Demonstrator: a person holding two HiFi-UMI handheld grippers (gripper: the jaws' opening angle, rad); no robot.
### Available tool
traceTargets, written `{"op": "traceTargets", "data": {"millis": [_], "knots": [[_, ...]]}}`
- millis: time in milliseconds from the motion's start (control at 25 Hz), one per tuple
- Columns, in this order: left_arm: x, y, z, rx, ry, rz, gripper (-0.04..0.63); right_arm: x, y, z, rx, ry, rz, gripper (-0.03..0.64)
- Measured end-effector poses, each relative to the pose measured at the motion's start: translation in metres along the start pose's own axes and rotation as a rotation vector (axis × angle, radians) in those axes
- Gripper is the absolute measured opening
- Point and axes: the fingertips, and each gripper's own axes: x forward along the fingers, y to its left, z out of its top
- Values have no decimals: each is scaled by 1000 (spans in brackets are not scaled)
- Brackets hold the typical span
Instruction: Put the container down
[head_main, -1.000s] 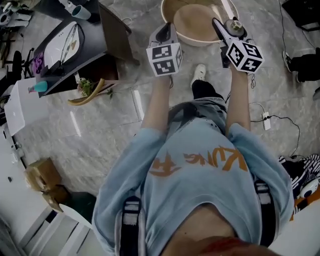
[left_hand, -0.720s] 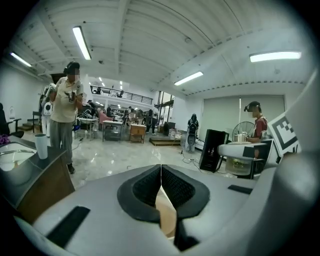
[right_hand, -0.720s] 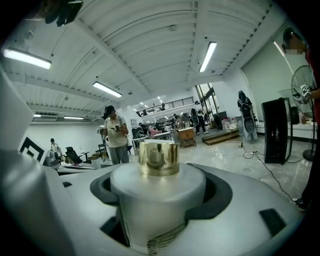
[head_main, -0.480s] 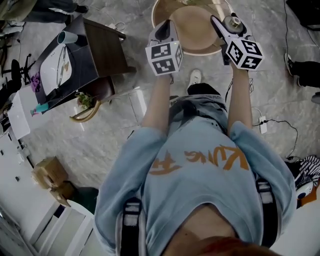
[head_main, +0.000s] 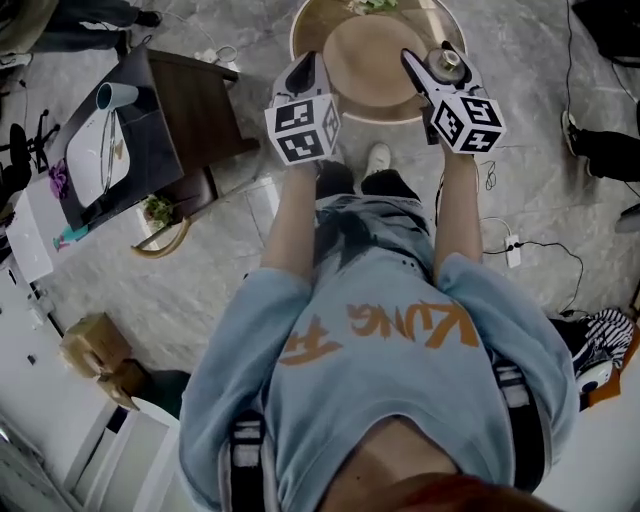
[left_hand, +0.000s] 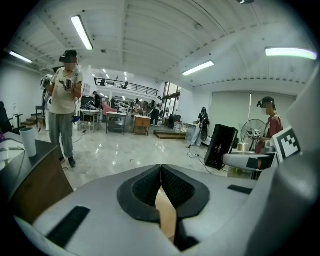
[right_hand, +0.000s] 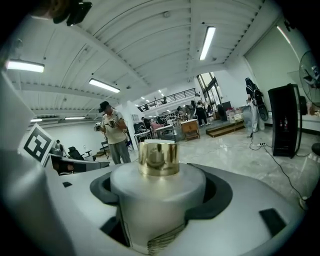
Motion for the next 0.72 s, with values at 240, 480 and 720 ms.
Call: {"op": "traceTargets", "data": {"millis": [240,480,720], "knots": [[20,4,-41,-6,96,-45,29,-3,-26,-36,62,38,-64,359],[43,-1,-106,-53,187,-70,28,10,-31,-103,31,126,-68,359],[67,1,-166,-18,250,-97,28,26,-27,-178,28,203,-39,359]]}}
